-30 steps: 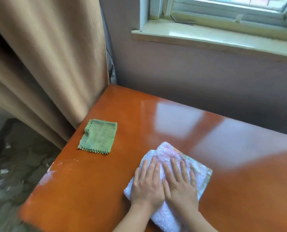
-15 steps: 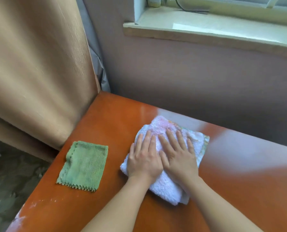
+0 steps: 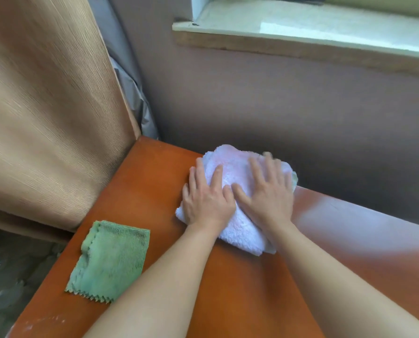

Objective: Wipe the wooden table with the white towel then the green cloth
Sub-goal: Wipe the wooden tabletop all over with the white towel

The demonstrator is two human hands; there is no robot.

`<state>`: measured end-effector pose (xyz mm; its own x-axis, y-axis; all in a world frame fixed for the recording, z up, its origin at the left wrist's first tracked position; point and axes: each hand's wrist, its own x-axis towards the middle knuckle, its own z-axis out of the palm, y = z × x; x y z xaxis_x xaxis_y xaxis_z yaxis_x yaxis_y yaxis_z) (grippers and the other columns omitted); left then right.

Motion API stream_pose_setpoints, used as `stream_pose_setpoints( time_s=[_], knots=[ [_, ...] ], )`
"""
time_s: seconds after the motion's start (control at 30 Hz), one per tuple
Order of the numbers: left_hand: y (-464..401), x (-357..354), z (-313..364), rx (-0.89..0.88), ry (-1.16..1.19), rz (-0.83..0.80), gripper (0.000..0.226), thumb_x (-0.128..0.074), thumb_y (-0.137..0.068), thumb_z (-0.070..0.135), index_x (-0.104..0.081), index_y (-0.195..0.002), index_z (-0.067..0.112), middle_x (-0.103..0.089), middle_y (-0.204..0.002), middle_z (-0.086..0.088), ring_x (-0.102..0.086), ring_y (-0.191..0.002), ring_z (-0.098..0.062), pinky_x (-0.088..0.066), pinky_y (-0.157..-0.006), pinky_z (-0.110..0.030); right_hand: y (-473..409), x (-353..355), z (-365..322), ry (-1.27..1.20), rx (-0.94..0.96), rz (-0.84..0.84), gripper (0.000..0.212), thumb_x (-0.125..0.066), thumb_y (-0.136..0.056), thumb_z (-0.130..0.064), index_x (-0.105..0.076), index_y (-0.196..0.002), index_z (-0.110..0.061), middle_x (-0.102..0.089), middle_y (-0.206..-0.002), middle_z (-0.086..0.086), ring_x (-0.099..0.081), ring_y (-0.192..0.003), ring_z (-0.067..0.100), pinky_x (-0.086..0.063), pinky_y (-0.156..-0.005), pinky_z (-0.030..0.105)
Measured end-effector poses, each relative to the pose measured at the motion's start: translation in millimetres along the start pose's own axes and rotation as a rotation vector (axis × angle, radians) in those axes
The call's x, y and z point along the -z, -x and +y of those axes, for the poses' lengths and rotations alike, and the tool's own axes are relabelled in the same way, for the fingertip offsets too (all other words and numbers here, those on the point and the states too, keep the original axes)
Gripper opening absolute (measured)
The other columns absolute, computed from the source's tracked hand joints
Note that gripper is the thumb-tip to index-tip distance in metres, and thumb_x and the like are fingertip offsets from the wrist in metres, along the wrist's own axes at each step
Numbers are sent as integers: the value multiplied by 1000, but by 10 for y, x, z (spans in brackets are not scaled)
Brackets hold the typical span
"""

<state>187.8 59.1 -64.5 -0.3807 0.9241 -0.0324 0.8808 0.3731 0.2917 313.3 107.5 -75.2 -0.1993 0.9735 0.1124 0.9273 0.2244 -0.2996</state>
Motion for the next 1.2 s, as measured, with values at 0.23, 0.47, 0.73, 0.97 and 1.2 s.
stream_pose_setpoints(
  time_s=[0.23,0.47,0.73,0.97,1.2],
  knots=[
    [18,122,-142,-10,-48,-45,50,-29,-98,44,-23,-146,39,-16,-156,-3,-30,-131,-22,-31,-95,-38,183,27,-248,-103,-210,-128,79,-38,-90,-65,-17,-154,-25,-2,-163,8,11,-148,25,0,-119,50],
    [-185,239,-530,11,-80,0,49,-31,-98,42,-25,-146,38,-20,-155,-3,-34,-129,-23,-32,-96,-40,26,-113,-632,-139,-144,-168,78,-33,-91,-62,-12,-155,-22,2,-164,6,16,-148,24,6,-118,50],
    [-499,523,-1403,163,-154,34,48,-33,-97,41,-26,-145,42,-24,-154,1,-38,-129,-26,-31,-102,-44,-171,-394,-1476,-219,83,-251,77,-36,-93,-59,-14,-155,-19,4,-164,6,16,-148,23,11,-115,50],
    [-427,664,-1694,266,-89,-11,47,-31,-98,38,-25,-145,42,-21,-154,2,-38,-128,-30,-32,-102,-45,-177,-350,-1575,-226,297,-414,75,-41,-93,-57,-16,-155,-23,6,-164,2,15,-148,20,8,-116,51],
    [-8,797,-1841,49,139,82,46,-48,-92,13,-46,-138,16,-31,-152,-1,-35,-134,-23,-34,-107,-37,613,-260,-1605,-312,450,-65,50,-56,-82,-19,-54,-131,-11,-43,-148,12,-31,-140,38,-27,-110,56]
  ],
)
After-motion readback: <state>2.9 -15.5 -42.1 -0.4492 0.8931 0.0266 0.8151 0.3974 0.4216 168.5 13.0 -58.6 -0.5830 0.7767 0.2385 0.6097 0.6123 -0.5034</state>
